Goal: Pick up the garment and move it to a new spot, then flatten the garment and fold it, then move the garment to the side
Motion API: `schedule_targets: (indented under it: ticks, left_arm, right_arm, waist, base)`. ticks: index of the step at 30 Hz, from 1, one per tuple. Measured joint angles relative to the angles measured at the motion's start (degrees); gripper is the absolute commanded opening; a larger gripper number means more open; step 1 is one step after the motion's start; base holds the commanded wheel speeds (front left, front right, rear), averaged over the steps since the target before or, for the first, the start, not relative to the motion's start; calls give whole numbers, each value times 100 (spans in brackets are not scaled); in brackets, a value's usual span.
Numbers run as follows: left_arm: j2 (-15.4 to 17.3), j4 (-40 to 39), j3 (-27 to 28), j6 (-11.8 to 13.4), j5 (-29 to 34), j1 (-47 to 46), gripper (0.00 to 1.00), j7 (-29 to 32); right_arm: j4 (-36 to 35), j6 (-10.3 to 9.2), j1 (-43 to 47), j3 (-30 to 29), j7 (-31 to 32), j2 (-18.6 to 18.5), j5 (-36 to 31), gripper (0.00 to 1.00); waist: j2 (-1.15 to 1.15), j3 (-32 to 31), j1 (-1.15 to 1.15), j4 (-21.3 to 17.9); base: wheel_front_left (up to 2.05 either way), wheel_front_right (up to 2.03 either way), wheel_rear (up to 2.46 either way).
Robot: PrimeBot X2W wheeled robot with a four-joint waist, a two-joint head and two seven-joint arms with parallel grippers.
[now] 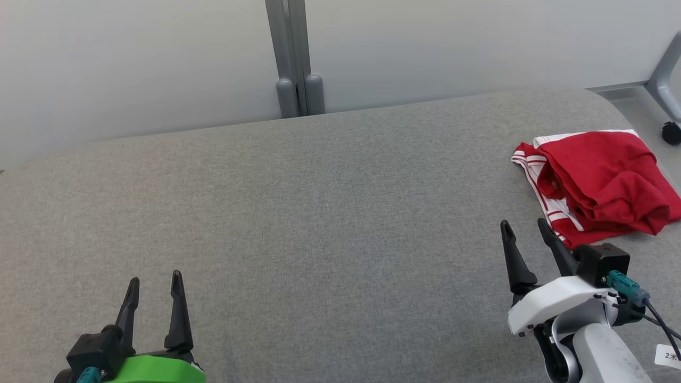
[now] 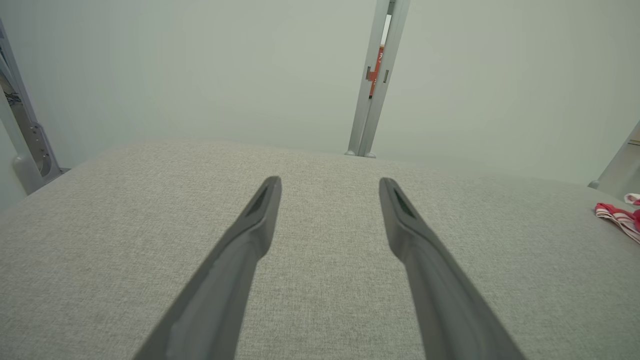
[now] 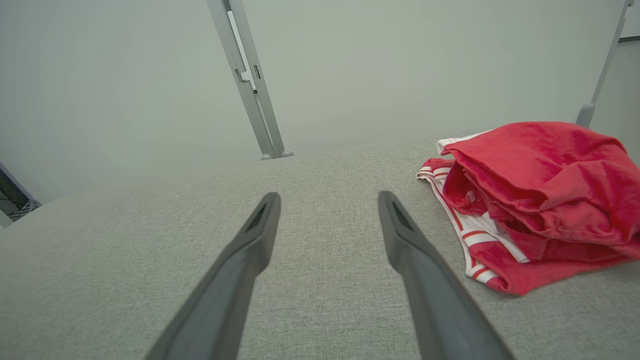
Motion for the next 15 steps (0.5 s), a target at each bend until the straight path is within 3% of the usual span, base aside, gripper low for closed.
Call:
schedule_targets:
  ticks: [15]
  left_arm:
    - [0,-38,-25,-1,-43,-1,100,0]
  right_arm:
    - [-159,0,63,7,94,21,-51,100]
  waist:
    - [0,33,0,15]
  base:
    - [0,0,0]
